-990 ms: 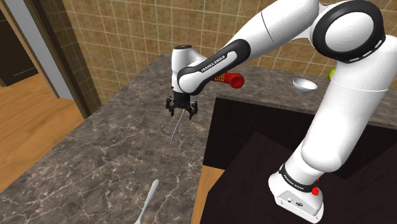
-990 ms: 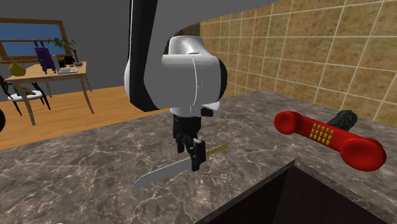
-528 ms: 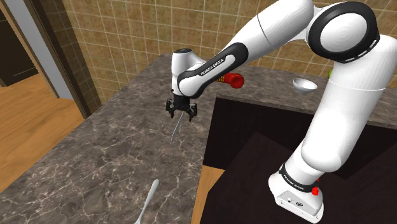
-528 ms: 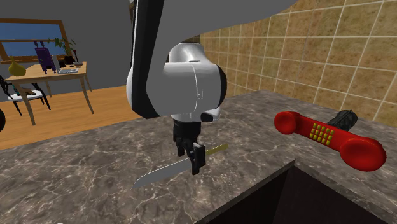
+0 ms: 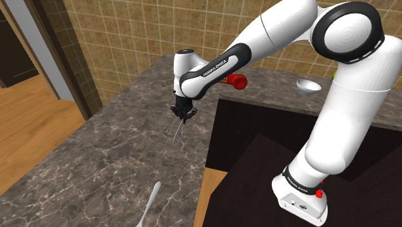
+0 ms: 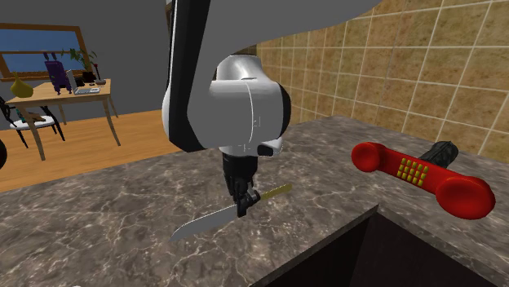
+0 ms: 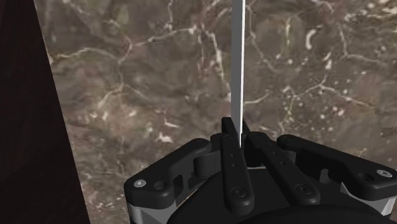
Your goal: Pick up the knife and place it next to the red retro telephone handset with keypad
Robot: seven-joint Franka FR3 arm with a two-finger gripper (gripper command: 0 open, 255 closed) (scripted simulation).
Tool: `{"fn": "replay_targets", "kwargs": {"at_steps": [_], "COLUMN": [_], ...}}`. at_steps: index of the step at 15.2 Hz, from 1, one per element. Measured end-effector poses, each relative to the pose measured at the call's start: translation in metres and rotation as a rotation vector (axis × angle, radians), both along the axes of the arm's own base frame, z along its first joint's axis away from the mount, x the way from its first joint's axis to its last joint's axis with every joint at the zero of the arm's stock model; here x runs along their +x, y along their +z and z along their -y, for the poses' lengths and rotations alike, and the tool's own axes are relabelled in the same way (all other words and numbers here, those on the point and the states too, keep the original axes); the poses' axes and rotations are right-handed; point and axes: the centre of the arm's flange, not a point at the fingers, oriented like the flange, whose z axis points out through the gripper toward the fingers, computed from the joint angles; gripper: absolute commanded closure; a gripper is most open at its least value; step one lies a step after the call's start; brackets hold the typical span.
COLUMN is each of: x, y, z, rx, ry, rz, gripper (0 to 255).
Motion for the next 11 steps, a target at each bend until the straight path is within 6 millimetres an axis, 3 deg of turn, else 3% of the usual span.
{"fn": "replay_targets", "kwargs": {"at_steps": [5,11], "x": [0.000,0.000], "y": [0.003,0.031], "z": [0.000,0.001], "rx": [0.000,0.000], "ry": [0.000,0.000], "rz": [0.000,0.000], "gripper": [255,255]}}
